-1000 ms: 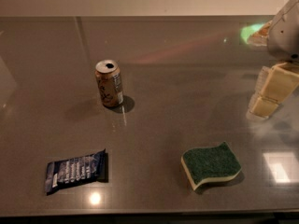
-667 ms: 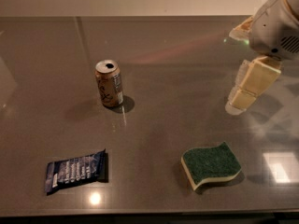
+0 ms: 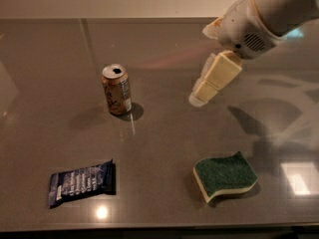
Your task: Knock orange can over
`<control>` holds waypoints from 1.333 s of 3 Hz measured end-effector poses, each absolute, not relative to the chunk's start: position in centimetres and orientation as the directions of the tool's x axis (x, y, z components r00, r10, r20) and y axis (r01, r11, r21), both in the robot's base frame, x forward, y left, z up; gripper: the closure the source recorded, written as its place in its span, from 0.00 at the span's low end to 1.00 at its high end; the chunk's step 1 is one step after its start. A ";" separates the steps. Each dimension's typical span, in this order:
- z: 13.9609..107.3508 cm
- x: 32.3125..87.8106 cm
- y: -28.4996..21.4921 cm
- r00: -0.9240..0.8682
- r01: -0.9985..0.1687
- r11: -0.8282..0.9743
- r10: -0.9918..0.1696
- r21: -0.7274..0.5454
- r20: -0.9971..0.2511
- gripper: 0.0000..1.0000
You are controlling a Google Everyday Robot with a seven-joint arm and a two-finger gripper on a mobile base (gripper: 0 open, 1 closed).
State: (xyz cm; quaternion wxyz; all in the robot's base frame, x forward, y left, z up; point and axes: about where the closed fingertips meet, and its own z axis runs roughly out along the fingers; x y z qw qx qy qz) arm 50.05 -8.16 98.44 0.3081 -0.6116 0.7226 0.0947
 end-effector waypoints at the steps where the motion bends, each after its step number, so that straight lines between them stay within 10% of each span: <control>1: 97.8 51.7 -5.4 -0.076 -0.945 0.255 -0.781 -0.205 -0.620 0.00; 4: 93.0 55.4 3.6 -0.116 -0.955 0.276 -0.680 -0.106 -0.724 0.00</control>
Offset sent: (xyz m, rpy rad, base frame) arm 0.0549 0.1024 -0.0428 0.2238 0.1325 -0.0030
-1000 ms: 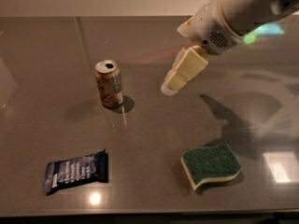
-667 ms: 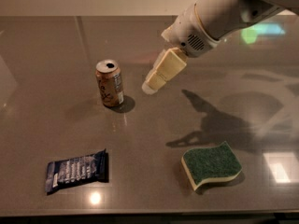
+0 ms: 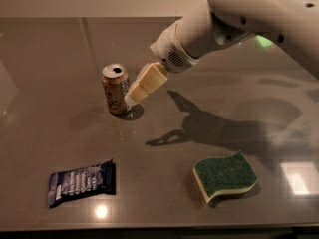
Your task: Knock orange can over
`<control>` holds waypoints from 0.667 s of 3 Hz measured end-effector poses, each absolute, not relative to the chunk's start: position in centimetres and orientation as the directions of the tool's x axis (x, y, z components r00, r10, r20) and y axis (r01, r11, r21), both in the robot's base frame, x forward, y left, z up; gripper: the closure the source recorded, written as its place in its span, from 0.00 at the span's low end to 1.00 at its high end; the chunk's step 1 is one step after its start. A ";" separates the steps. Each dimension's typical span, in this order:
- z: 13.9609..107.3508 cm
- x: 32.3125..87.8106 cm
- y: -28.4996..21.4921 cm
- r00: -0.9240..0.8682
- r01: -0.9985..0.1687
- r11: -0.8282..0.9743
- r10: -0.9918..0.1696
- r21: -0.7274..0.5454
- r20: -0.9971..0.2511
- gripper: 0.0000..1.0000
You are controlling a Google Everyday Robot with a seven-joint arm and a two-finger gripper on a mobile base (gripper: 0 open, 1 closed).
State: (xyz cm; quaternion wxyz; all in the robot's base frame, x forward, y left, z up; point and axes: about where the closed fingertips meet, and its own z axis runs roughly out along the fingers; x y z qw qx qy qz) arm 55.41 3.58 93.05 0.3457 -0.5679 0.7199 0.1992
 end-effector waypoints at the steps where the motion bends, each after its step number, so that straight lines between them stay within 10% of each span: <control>1: 92.0 56.6 5.6 -0.109 -0.952 0.287 -0.646 -0.108 -0.756 0.00; 2: 91.0 58.2 7.9 -0.113 -0.953 0.291 -0.604 -0.087 -0.789 0.00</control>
Offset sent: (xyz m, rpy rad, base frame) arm 0.0424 0.0554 -0.0278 0.1382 -0.0072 -0.0141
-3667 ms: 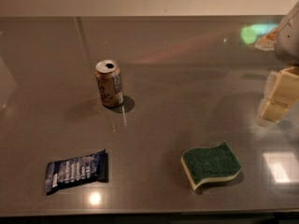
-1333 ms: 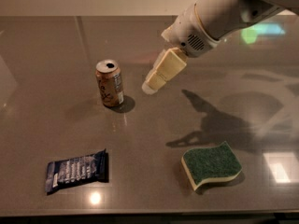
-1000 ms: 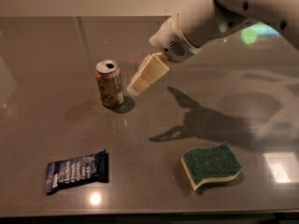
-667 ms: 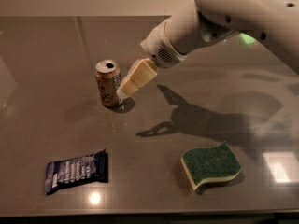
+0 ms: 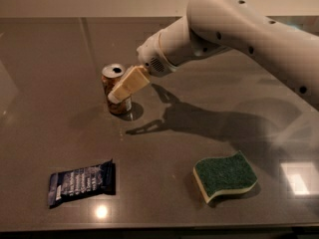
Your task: Knock orange can over
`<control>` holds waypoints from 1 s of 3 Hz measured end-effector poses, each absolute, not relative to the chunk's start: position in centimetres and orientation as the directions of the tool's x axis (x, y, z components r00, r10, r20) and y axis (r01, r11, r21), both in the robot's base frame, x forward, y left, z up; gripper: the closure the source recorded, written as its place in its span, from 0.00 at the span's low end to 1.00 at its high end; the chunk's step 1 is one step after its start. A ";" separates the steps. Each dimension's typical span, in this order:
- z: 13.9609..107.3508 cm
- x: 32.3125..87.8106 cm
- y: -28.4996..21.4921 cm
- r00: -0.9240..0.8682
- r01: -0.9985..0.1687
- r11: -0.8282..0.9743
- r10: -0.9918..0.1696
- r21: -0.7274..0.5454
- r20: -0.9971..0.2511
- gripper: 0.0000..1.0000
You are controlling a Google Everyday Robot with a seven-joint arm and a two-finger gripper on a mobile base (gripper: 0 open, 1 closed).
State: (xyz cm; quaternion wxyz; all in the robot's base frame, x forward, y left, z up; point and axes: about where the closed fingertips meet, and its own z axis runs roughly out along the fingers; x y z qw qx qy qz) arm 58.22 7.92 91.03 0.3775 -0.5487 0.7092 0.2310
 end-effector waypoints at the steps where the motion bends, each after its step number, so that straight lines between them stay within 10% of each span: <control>1: 90.5 58.9 9.0 -0.121 -0.955 0.290 -0.584 -0.067 -0.803 0.00; 3: 90.5 58.4 9.7 -0.117 -0.963 0.266 -0.549 -0.041 -0.828 0.41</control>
Offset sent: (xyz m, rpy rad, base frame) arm 0.0105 0.0225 -0.0133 0.0788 0.0529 0.0319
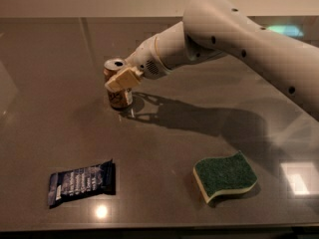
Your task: Knock orange can over
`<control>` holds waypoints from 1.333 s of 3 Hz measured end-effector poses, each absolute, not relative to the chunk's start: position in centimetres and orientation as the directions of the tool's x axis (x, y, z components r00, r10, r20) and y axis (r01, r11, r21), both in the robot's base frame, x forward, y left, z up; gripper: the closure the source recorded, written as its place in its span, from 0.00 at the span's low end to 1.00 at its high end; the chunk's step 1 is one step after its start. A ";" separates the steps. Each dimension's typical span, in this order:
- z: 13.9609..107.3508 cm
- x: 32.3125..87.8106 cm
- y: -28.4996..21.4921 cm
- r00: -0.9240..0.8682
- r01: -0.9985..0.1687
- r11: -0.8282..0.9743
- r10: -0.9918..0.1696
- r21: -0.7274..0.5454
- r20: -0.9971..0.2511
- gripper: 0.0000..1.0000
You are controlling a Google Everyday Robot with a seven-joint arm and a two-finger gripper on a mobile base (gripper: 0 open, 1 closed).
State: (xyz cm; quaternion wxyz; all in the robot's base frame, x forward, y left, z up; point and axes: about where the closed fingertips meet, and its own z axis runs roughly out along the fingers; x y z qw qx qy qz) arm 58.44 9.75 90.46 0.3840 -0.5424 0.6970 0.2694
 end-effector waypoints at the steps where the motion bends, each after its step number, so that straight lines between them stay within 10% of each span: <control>1: 91.3 57.6 9.0 -0.101 -0.964 0.260 -0.539 -0.052 -0.837 0.64; 3: 94.8 56.6 4.2 -0.035 -0.967 0.207 -0.684 -0.148 -0.729 1.00; 4: 94.7 55.8 1.1 0.037 -0.970 0.110 -0.816 -0.217 -0.577 1.00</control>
Offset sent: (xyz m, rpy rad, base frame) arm -0.0189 -0.0663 0.0504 -0.1068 -0.0535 0.0255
